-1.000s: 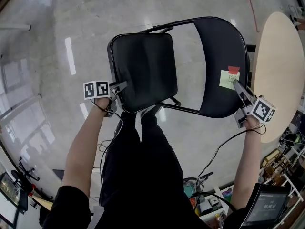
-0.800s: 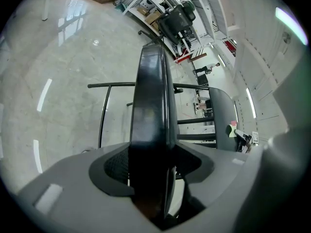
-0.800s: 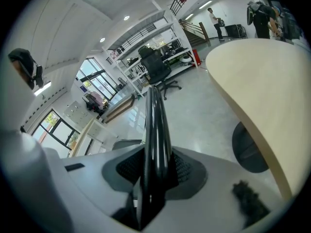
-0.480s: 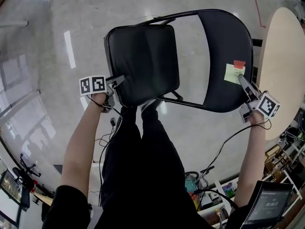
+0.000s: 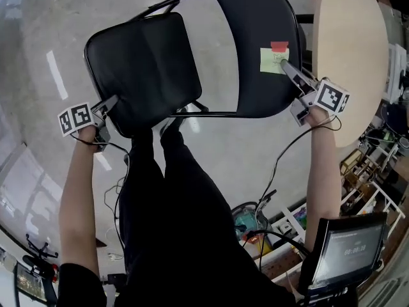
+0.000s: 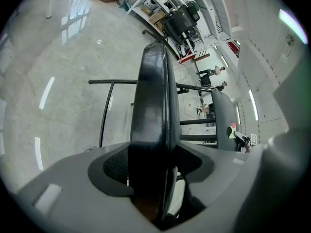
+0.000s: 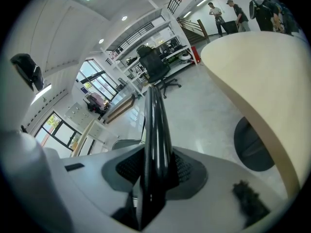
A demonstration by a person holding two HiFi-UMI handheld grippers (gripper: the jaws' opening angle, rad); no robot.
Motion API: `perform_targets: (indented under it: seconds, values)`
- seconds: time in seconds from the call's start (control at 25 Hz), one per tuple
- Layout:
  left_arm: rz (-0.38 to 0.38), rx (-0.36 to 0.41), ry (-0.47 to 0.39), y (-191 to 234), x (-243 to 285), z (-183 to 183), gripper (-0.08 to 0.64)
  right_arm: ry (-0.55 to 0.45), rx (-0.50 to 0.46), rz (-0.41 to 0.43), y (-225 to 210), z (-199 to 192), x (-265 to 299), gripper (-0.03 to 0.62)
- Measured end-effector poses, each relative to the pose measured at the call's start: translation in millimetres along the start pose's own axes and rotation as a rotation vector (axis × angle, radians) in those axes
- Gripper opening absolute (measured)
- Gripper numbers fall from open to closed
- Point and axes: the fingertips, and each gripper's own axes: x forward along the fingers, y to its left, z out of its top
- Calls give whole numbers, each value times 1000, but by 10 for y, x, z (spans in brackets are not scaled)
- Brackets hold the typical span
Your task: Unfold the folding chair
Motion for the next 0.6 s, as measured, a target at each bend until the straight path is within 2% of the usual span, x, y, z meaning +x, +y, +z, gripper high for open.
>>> perform_targets:
  seconds: [0.12,0.24,0.4,0.6]
  values:
    - [3,4,-13,4,-11,15,267,7,20,-32,-49,-29,-20,120]
    - [2,4,-13,0,12,-19,268,7,82,-91,-199,-125,-118,120]
    - [2,7,-17,10,5,-4,270,22,18,-63,-148,-81,-70,120]
    - [4,2,-22,48,18,-25,272,23,27,-68,-223,-110,-113,120]
